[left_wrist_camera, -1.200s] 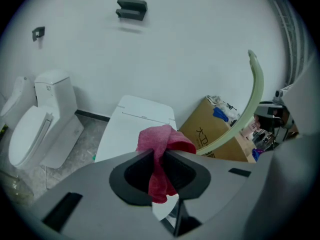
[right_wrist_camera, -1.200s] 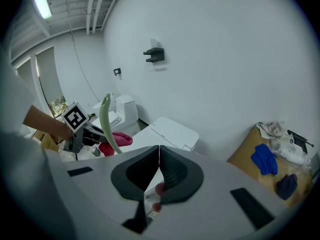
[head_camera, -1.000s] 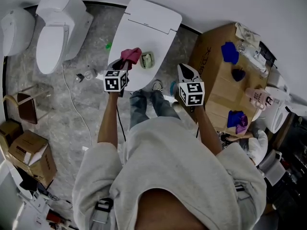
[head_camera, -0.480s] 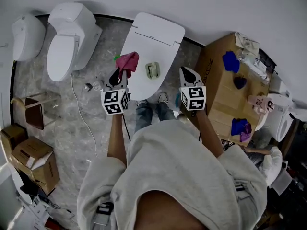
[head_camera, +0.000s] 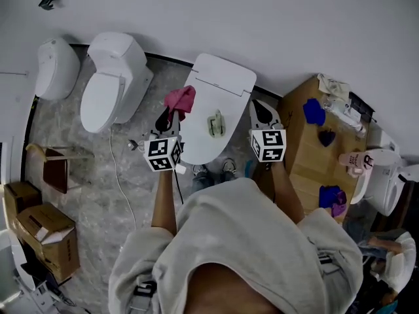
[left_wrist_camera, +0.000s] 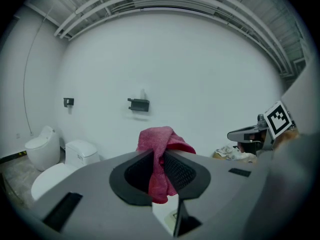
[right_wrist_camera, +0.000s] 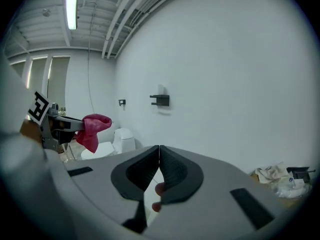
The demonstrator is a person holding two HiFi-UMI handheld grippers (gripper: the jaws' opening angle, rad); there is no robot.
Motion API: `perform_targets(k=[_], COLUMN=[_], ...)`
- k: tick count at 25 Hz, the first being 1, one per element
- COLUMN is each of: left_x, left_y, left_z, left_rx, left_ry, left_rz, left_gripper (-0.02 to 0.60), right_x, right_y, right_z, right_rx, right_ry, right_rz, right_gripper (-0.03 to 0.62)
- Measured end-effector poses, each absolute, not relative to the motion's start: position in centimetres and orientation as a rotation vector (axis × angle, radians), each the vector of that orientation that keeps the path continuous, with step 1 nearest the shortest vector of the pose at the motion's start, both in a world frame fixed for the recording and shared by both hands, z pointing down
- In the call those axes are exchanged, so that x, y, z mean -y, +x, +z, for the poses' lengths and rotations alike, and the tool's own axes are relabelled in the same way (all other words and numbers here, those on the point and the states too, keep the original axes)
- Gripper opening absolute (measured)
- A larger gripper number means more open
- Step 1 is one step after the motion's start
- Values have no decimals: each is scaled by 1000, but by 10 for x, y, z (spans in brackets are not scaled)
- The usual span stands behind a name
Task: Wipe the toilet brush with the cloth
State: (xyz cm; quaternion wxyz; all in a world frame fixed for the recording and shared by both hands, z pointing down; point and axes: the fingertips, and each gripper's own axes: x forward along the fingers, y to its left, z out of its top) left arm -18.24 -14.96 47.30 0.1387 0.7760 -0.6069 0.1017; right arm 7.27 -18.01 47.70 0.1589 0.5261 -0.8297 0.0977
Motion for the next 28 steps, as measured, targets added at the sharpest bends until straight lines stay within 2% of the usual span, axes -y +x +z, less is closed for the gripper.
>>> perform_targets(k=[11,28], left_x=[172,164], left_y=[-186,-191], left_z=[424,417], left_rx=[1819,1839], left_ry=[2306,2295], left_rz=[181,174], left_gripper=[72,72], right_x=[207,213], right_y=[64,60], right_z=[430,421], right_rx=[2432,2453], right_ry=[1571,1556], right_rz=[146,123], right_gripper=[31,31])
